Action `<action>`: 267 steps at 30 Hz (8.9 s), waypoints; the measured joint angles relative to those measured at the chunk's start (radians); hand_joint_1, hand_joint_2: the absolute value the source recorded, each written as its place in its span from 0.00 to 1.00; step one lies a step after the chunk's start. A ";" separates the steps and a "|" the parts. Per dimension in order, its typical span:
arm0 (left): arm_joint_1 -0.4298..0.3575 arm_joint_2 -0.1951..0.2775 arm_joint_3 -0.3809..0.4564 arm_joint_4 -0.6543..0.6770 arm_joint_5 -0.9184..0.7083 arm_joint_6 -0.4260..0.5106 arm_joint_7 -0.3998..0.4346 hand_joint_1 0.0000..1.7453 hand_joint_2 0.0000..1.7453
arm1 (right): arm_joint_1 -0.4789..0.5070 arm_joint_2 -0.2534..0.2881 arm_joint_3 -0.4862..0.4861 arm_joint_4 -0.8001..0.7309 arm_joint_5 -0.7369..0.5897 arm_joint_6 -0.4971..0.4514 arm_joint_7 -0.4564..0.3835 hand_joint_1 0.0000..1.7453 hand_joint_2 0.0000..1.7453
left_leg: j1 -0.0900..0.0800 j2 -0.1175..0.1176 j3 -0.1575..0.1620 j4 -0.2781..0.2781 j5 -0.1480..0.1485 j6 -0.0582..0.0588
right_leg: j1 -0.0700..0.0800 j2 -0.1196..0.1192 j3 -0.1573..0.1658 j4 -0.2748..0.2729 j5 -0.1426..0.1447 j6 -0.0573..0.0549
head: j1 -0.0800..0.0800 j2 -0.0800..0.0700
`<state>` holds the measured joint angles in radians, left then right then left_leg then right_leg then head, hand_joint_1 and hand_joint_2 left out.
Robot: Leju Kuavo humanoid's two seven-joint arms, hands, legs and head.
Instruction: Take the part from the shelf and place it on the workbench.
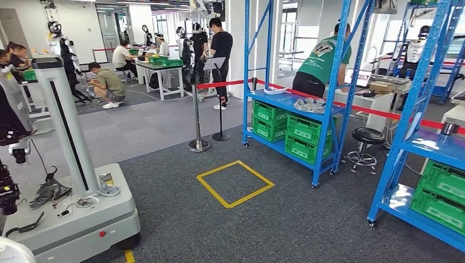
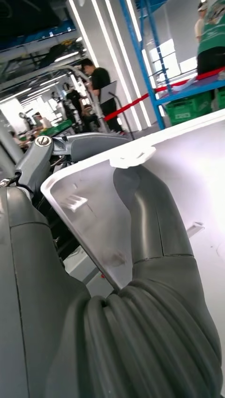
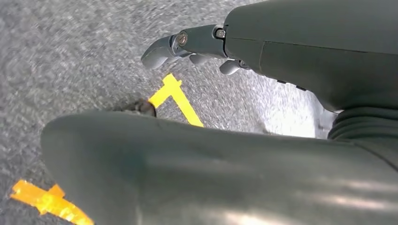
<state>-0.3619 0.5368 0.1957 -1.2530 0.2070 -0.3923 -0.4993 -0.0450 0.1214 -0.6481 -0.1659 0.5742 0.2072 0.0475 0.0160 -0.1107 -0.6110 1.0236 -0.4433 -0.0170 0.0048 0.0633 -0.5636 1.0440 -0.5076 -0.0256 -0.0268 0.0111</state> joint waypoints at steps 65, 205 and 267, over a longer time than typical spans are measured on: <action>0.091 -0.012 0.153 -0.153 0.016 0.047 -0.032 1.00 1.00 | -0.007 0.019 0.017 0.000 0.036 0.018 0.000 0.00 0.00 | 0.005 -0.012 0.006 -0.005 0.001 -0.019 | 0.007 -0.005 -0.001 -0.013 0.010 0.000 | 0.001 0.000; 0.067 -0.076 0.157 -0.118 -0.012 0.101 -0.043 1.00 1.00 | 0.001 0.027 -0.030 0.000 -0.002 0.002 0.002 0.00 0.00 | -0.002 0.114 0.018 -0.002 -0.018 0.004 | 0.002 -0.074 0.051 -0.020 -0.026 0.013 | -0.001 0.000; -0.616 -0.274 -0.583 0.908 -1.108 0.912 0.218 1.00 1.00 | -0.004 0.015 -0.055 0.000 0.056 -0.029 0.038 0.00 0.00 | -0.008 0.102 -0.011 0.002 0.006 -0.005 | 0.002 -0.053 -0.044 -0.009 0.037 0.005 | 0.004 0.000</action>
<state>-0.9775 0.2632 -0.3875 -0.3449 -0.9007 0.5198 -0.2809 -0.0485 0.1366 -0.7031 -0.1659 0.6305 0.1780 0.0859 0.0081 -0.0086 -0.6223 1.0257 -0.4369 -0.0217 0.0064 0.0105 -0.6079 1.0350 -0.4702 -0.0203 -0.0231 0.0114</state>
